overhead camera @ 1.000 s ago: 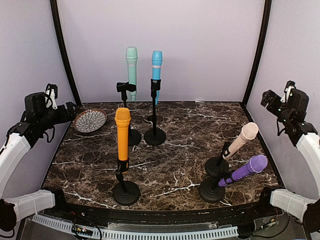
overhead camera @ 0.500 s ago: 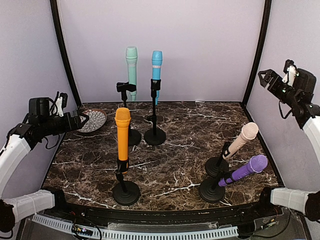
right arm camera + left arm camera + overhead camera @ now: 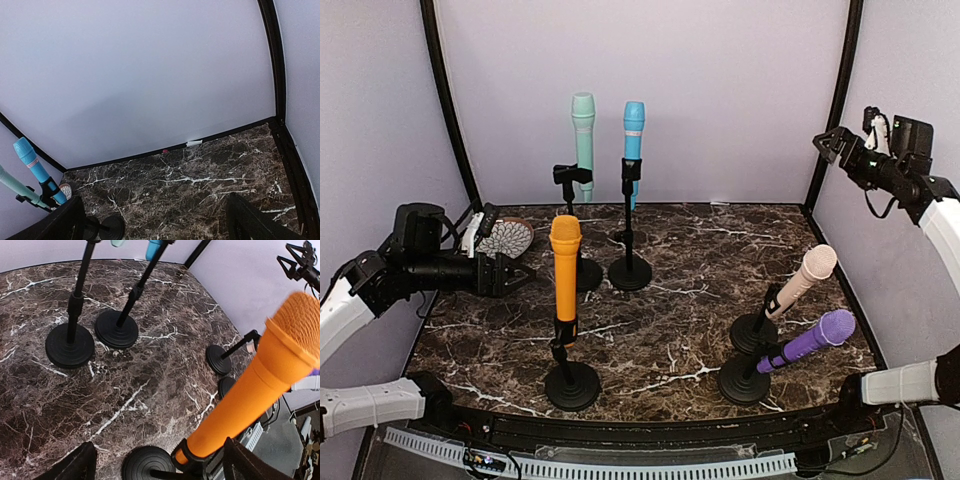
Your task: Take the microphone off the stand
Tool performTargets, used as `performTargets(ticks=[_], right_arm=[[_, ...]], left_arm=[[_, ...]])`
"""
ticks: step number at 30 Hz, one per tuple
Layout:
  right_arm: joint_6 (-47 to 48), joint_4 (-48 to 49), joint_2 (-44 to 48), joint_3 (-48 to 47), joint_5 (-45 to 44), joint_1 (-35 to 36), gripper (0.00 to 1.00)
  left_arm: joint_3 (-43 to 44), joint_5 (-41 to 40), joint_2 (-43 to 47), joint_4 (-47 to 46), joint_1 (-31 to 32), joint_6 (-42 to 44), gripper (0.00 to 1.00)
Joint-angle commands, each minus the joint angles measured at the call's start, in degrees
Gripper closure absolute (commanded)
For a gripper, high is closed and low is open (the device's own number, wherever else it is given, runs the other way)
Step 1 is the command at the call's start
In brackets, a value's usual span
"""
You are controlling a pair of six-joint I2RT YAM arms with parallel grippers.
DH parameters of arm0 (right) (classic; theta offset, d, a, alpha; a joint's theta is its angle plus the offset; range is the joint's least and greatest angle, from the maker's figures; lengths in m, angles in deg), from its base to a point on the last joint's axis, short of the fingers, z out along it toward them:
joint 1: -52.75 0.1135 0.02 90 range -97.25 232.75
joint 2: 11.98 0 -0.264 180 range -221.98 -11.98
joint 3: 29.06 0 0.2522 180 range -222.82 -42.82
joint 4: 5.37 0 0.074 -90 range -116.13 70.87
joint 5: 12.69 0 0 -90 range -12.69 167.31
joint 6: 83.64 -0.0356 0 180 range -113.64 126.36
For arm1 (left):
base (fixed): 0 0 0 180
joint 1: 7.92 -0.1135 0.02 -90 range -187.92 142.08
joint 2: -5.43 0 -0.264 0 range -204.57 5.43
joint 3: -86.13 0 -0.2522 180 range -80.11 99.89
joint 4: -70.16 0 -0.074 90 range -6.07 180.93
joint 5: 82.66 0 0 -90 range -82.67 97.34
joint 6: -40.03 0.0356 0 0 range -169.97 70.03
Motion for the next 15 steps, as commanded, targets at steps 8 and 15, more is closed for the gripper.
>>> performTargets(ticks=[8,15], right_arm=[[-1.01,-8.14,3.44,-1.2,-3.06,3.38,0.01],[-0.05,-12.79,-0.57,-7.16,-5.25,7.11,0.01]], left_arm=[[-3.17,-0.25,6.25,8.59,5.26,-2.74,0.14],[-3.61,-3.41,2.25,4.64,15.6,-6.89,0.16]])
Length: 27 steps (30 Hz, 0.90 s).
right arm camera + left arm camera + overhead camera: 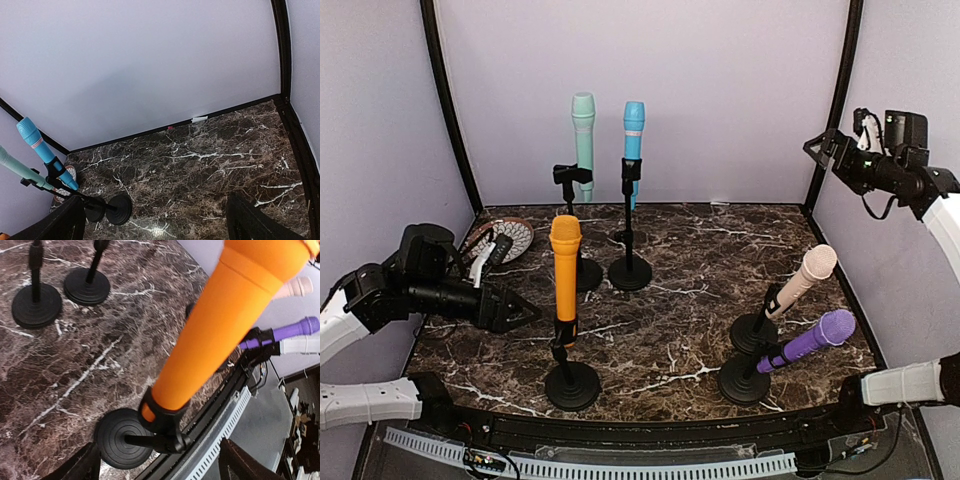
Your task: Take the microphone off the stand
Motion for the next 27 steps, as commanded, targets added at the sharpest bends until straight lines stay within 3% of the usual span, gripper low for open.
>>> performTargets(ticks=[1,7,17,23,27], right_arm=[[1.03,-3.61,-2.68,-5.42,-3.84,2.9,0.01],[1.49,-2.3,-4.86,-6.2,-4.72,5.7,0.01],[1.86,-1.33,-7.38,-8.74,-2.64,7.8,0.01],[1.34,-0.73,-6.81,-9.02,-3.42,9.34,0.01],[1.12,-0.89,-6.49,-8.36,-3.73,9.45,0.01]], left_arm=[[0.08,-4.08,-4.52,-1.59,8.66,-3.09,0.16],[2.9,-17.4,-9.7,0.8,18.52,-8.36,0.16],[-1.3,-22.48,-11.34,-3.54,22.95,-13.08,0.18],[-2.97,-21.67,-11.93,-5.86,23.33,-12.21,0.45],[-2.93,-21.61,-12.12,-5.58,23.54,-11.92,0.52]])
